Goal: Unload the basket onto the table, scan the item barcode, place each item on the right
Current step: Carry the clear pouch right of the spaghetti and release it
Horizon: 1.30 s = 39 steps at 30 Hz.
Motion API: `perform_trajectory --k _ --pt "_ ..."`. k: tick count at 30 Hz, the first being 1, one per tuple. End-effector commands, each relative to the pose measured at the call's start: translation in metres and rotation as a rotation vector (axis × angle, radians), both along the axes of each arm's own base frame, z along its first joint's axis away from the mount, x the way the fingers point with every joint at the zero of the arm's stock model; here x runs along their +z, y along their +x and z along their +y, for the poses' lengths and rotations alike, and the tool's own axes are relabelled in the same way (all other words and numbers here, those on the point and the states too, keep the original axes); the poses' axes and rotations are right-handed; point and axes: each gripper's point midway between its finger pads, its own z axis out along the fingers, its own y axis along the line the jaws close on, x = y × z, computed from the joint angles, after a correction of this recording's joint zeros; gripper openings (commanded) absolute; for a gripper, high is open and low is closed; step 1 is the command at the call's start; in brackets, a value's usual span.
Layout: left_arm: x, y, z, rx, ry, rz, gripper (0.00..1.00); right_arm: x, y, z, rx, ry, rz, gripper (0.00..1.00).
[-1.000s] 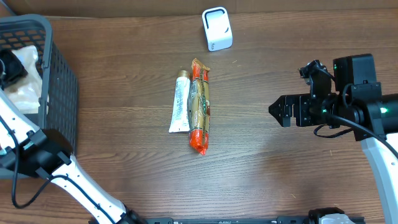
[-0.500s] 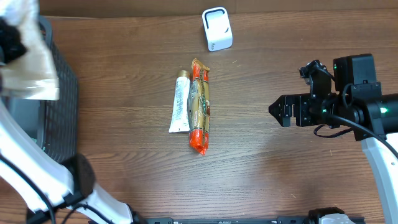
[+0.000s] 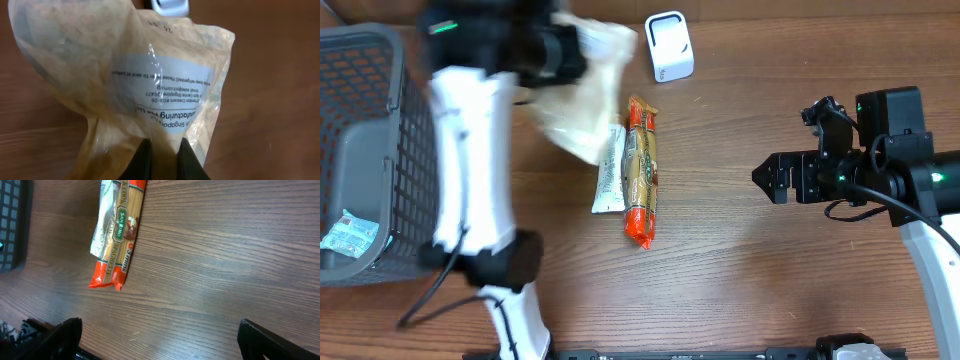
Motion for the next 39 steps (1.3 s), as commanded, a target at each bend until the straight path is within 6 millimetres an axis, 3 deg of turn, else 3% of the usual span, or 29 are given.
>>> perform_trajectory --k 1,2,6,11,14,18,21,24,28,31,34,36,39 --pt "-0.046 -0.007 -0.063 -0.051 -0.022 0.134 0.04 0.009 0.004 -0.002 0.003 -0.004 -0.037 1.00" --pt "-0.071 -0.008 -0.088 -0.080 -0.006 0.175 0.04 0.009 0.004 -0.002 0.003 -0.004 -0.036 1.00" --pt "-0.126 -0.012 -0.128 -0.068 0.050 0.267 0.04 0.009 0.003 -0.002 0.003 -0.004 -0.033 1.00" --pt "-0.192 -0.036 -0.171 -0.113 0.119 0.399 0.04 0.009 0.003 -0.002 0.003 -0.005 -0.031 1.00" --pt "-0.218 -0.046 -0.181 -0.138 0.162 0.438 0.04 0.009 0.003 -0.002 0.003 -0.005 -0.031 1.00" --pt "-0.225 -0.045 -0.181 -0.165 0.187 0.428 0.06 0.009 0.003 -0.002 0.003 -0.005 -0.031 1.00" --pt "-0.207 -0.032 -0.175 -0.206 0.166 0.364 0.17 0.009 0.003 -0.002 0.003 -0.005 -0.031 1.00" --pt "-0.170 -0.009 -0.153 -0.180 0.147 0.277 0.31 0.009 0.003 -0.002 0.003 -0.005 -0.031 1.00" --pt "-0.093 0.017 -0.097 -0.066 0.148 0.115 0.45 0.009 0.003 -0.002 0.003 -0.005 -0.031 1.00" --pt "-0.026 0.024 -0.024 0.094 0.195 -0.030 0.59 0.009 0.003 -0.002 0.003 -0.005 -0.031 1.00" --pt "0.028 0.019 0.041 0.230 0.195 -0.144 0.70 0.009 0.003 -0.002 0.003 -0.005 -0.031 1.00" --pt "0.064 0.007 0.092 0.348 0.179 -0.215 0.75 0.009 0.003 -0.002 0.003 -0.005 -0.031 1.00" --pt "0.101 -0.018 0.168 0.533 0.177 -0.292 0.82 0.009 0.003 -0.002 0.003 -0.005 -0.031 1.00"
